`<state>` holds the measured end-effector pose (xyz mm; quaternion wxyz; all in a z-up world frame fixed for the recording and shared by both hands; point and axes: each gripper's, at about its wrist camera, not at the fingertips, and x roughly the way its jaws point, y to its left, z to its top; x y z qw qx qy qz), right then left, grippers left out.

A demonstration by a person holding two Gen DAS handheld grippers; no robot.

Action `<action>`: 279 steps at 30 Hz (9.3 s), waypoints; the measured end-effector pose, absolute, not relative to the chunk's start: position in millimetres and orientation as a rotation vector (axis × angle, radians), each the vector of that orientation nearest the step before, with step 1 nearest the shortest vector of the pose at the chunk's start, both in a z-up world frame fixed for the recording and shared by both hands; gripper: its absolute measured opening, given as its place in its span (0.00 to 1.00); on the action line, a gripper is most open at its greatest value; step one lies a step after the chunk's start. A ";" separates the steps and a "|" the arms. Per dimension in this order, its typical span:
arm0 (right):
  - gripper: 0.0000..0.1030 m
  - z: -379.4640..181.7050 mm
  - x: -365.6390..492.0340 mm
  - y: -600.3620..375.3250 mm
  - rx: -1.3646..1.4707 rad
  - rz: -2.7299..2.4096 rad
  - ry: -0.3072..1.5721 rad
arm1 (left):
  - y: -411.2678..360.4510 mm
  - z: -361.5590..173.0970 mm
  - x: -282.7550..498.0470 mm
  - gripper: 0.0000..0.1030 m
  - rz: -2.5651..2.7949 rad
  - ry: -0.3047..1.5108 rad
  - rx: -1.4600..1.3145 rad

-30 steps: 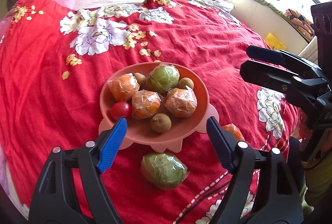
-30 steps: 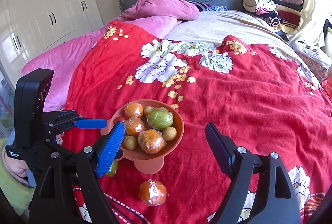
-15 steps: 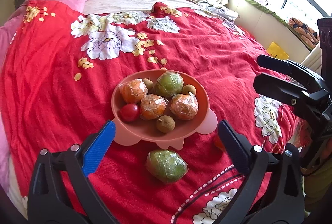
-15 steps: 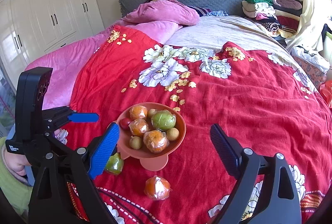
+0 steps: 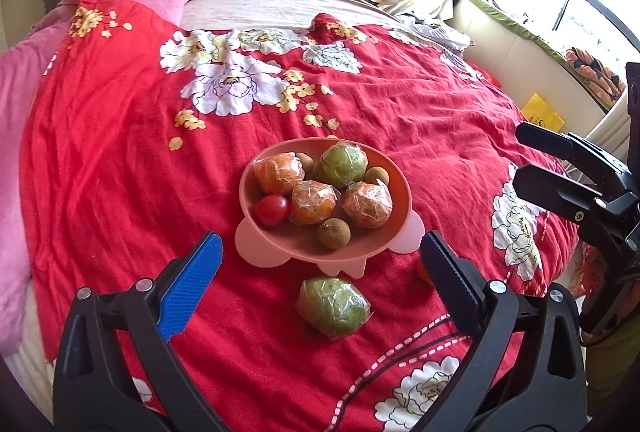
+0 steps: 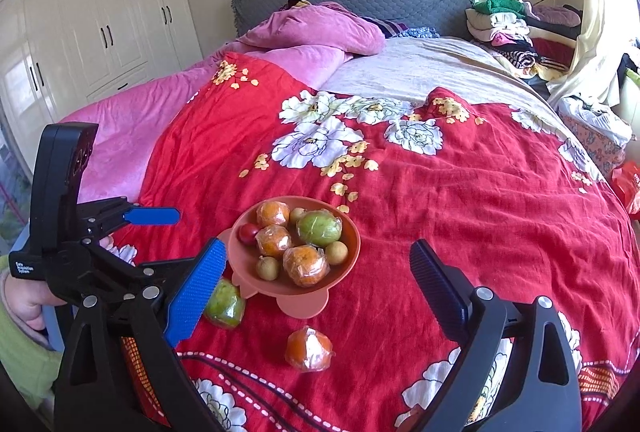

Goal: Organize fruits

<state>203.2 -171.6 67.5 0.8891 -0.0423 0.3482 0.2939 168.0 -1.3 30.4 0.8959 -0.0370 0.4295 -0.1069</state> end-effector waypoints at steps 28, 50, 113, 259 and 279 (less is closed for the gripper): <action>0.90 53.2 171.9 -175.1 -0.130 0.614 0.759 | 3.3 29.1 135.7 0.90 -0.200 0.890 -0.090; 0.90 22.5 155.6 -179.5 -0.181 0.606 0.821 | -3.3 7.1 121.1 0.90 -0.201 0.945 -0.082; 0.35 8.0 191.2 -169.6 -0.089 0.709 0.870 | -0.5 -4.4 154.4 0.40 -0.288 0.945 -0.146; 0.95 18.1 92.9 -177.4 -0.124 0.539 0.776 | -13.7 4.8 44.4 0.91 0.030 0.864 -0.142; 0.95 19.6 92.6 -180.8 -0.114 0.527 0.783 | -14.1 8.5 41.8 0.91 0.032 0.857 -0.142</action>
